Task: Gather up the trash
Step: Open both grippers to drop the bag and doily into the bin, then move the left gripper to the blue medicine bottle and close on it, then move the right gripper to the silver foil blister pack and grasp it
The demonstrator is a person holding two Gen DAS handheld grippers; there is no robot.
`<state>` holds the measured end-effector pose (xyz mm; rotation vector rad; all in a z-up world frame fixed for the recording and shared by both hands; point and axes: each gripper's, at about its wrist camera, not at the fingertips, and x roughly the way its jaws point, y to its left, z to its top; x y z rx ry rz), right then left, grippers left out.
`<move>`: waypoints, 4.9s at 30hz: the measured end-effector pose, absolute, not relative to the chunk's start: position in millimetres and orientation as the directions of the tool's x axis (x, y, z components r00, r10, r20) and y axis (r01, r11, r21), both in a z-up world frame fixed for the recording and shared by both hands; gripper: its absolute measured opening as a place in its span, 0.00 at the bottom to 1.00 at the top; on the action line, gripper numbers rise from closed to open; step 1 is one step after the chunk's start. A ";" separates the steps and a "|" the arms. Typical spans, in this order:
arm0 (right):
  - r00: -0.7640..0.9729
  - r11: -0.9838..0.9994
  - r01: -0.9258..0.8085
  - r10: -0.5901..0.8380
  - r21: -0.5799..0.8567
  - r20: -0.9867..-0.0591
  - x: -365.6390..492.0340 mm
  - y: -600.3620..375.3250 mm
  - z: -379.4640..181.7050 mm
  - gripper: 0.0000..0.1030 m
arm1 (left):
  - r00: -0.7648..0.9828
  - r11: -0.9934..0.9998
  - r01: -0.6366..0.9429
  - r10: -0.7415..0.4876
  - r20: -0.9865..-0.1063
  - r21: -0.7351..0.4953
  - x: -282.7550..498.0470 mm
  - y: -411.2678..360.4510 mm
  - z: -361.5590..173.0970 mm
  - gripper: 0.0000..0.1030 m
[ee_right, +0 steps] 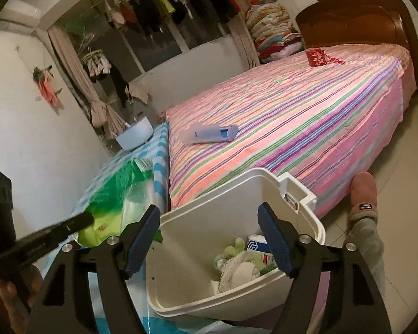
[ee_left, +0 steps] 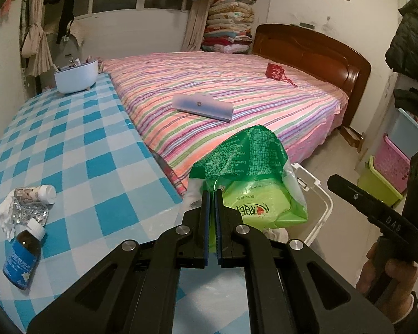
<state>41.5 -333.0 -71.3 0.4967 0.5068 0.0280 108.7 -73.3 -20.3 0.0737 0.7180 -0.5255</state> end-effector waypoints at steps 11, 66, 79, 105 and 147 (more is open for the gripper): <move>0.893 0.859 0.130 0.116 0.495 -0.434 30.7 -353.7 -68.7 0.69 | 0.594 0.830 0.549 -0.471 -0.652 -0.100 101.6 -108.3 -23.2 0.03; 0.868 0.860 0.043 0.220 0.509 -0.445 43.5 -310.1 -69.9 0.69 | 0.750 0.931 0.350 -0.210 -0.627 0.107 103.7 -10.3 -16.9 0.85; 0.847 0.856 0.008 0.268 0.516 -0.458 55.6 -285.6 -75.6 0.69 | 0.659 0.950 0.295 -0.123 -0.742 0.105 134.1 55.4 -40.2 0.85; 0.825 0.842 -0.057 0.342 0.536 -0.450 67.9 -260.4 -74.2 0.69 | 0.562 0.963 0.262 -0.097 -0.821 0.065 161.8 113.8 -63.5 0.76; 0.575 0.745 -0.412 0.659 0.524 -0.485 160.9 -81.5 -70.8 0.69 | 0.546 0.996 0.005 -0.081 -0.834 -0.093 152.9 202.3 -62.1 0.40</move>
